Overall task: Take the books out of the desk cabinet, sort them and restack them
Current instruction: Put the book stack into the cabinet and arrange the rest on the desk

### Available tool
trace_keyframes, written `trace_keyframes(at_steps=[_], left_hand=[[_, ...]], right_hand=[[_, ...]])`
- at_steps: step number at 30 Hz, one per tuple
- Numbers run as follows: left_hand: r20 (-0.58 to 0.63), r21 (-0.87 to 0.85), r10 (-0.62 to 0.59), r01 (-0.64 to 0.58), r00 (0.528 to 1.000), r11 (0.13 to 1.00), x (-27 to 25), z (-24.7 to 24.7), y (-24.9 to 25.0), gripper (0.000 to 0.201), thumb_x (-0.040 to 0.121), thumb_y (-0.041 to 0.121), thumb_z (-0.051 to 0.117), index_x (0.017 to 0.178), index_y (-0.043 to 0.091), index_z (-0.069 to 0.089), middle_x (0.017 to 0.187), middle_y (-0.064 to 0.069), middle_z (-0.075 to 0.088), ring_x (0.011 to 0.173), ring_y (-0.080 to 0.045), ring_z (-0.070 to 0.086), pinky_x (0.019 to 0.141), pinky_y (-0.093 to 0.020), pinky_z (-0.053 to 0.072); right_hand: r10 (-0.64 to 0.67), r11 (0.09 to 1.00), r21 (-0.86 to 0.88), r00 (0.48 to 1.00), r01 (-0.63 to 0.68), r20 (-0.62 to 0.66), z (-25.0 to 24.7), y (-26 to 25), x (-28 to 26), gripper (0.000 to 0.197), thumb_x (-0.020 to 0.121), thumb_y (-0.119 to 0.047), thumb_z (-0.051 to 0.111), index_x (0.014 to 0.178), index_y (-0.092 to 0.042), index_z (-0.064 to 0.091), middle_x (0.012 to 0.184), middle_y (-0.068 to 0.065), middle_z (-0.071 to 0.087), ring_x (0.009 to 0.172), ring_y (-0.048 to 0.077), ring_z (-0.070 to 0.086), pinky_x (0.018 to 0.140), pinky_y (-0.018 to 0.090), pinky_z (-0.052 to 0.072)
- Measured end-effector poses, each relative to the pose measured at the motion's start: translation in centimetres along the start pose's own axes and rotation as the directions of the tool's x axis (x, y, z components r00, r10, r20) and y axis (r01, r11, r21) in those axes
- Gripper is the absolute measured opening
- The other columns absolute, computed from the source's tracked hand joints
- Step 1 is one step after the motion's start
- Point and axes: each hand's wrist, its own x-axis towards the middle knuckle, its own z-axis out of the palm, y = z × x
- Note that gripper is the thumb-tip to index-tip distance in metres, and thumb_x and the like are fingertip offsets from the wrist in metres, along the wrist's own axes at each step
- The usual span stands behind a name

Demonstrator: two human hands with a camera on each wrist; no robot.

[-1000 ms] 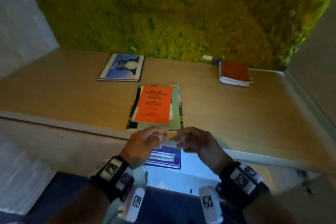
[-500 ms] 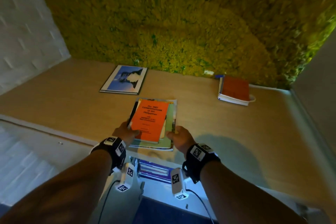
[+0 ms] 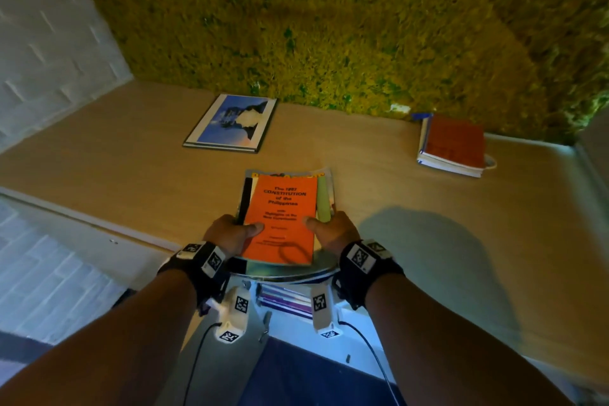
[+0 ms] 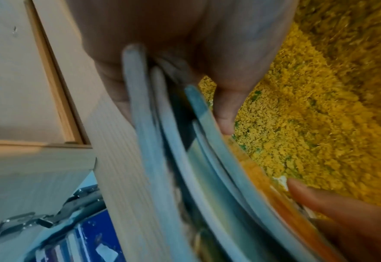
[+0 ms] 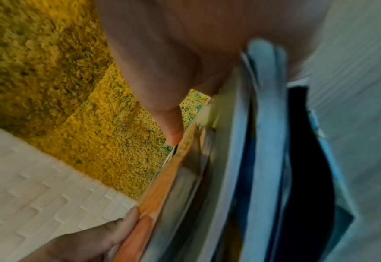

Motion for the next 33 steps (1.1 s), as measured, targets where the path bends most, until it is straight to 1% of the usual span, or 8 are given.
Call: trace_keyframes(at_steps=[5, 9, 13, 15, 19, 25, 28, 33], left_hand=[[0.102, -0.142, 0.016, -0.001, 0.995, 0.990, -3.5, -0.6, -2.0, 0.053, 0.090, 0.020, 0.070, 0.039, 0.011, 0.058, 0.033, 0.002, 0.052, 0.040, -0.019, 0.053, 0.060, -0.028, 0.041], [0.066, -0.452, 0.173, -0.125, 0.983, 0.883, -6.2, -1.5, -3.6, 0.012, 0.085, 0.007, 0.073, 0.092, 0.001, 0.065, 0.076, -0.016, 0.074, 0.052, -0.018, 0.068, 0.055, -0.027, 0.051], [0.022, -0.608, 0.360, -0.273, 0.933, 0.745, -8.0, -2.1, 0.0, 0.033, 0.071, 0.003, 0.079, 0.088, 0.013, 0.052, 0.059, -0.005, 0.067, 0.051, -0.017, 0.065, 0.053, -0.030, 0.057], [0.006, -0.588, 0.436, -0.349, 0.900, 0.730, -7.6, -2.3, 2.6, 0.037, 0.062, 0.014, 0.083, 0.089, 0.021, 0.059, 0.084, -0.012, 0.071, 0.079, -0.029, 0.069, 0.075, -0.050, 0.058], [-0.095, -0.569, 0.474, -0.439, 0.875, 0.696, -5.3, -0.2, 7.3, 0.039, 0.064, 0.008, 0.074, 0.096, 0.021, 0.057, 0.092, -0.007, 0.071, 0.084, -0.028, 0.067, 0.081, -0.051, 0.057], [-0.112, -0.574, 0.492, -0.460, 0.864, 0.677, -1.8, 5.6, 6.9, 0.050, 0.063, 0.013, 0.076, 0.111, 0.016, 0.063, 0.101, -0.015, 0.073, 0.092, -0.028, 0.072, 0.080, -0.056, 0.059], [-0.087, -0.628, 0.466, -0.412, 0.880, 0.660, -0.6, 6.9, 6.1, 0.082, 0.061, 0.016, 0.081, 0.127, -0.013, 0.043, 0.115, -0.036, 0.063, 0.090, -0.035, 0.072, 0.068, -0.042, 0.061], [-0.156, -0.665, 0.444, -0.426, 0.882, 0.613, -0.3, 7.5, 5.7, 0.076, 0.067, 0.018, 0.079, 0.128, -0.012, 0.043, 0.119, -0.033, 0.063, 0.109, -0.045, 0.064, 0.086, -0.050, 0.059]], right_hand=[[0.028, 0.991, -0.126, 0.997, -0.037, -0.066, 0.2, -0.3, -3.3, 0.087, 0.070, -0.064, 0.076, 0.136, -0.013, 0.054, 0.137, 0.014, 0.051, 0.122, 0.038, 0.056, 0.099, 0.044, 0.052], [-0.101, 0.941, 0.314, 0.991, 0.125, -0.091, 0.6, 0.5, -6.2, 0.090, 0.049, -0.050, 0.089, 0.120, -0.003, 0.061, 0.118, 0.015, 0.072, 0.105, 0.036, 0.071, 0.094, 0.055, 0.057], [-0.228, 0.829, 0.488, 0.962, 0.272, -0.149, -3.4, -1.7, -10.0, 0.035, 0.078, -0.005, 0.083, 0.109, -0.004, 0.067, 0.103, 0.015, 0.078, 0.096, 0.035, 0.075, 0.094, 0.056, 0.058], [-0.292, 0.801, 0.504, 0.946, 0.323, -0.141, -6.3, -3.2, -10.8, 0.036, 0.085, 0.000, 0.076, 0.120, -0.007, 0.067, 0.112, 0.011, 0.078, 0.104, 0.034, 0.074, 0.095, 0.051, 0.059], [-0.397, 0.716, 0.528, 0.888, 0.457, -0.231, -10.4, -3.9, -9.9, 0.041, 0.087, 0.011, 0.067, 0.125, -0.006, 0.065, 0.115, 0.010, 0.077, 0.098, 0.025, 0.076, 0.082, 0.037, 0.063], [-0.425, 0.732, 0.486, 0.877, 0.478, -0.223, -10.6, -0.3, -5.7, 0.054, 0.077, -0.009, 0.075, 0.128, -0.007, 0.057, 0.116, 0.019, 0.074, 0.108, 0.045, 0.069, 0.095, 0.064, 0.054], [-0.447, 0.751, 0.473, 0.882, 0.461, -0.151, -10.7, 1.0, -4.2, 0.044, 0.085, -0.009, 0.063, 0.127, -0.019, 0.059, 0.114, 0.013, 0.075, 0.106, 0.033, 0.072, 0.095, 0.056, 0.057], [-0.428, 0.783, 0.473, 0.902, 0.404, -0.062, -11.5, 2.6, -3.6, 0.034, 0.100, 0.000, 0.048, 0.126, -0.015, 0.065, 0.108, 0.005, 0.077, 0.094, 0.018, 0.074, 0.072, 0.030, 0.060]])
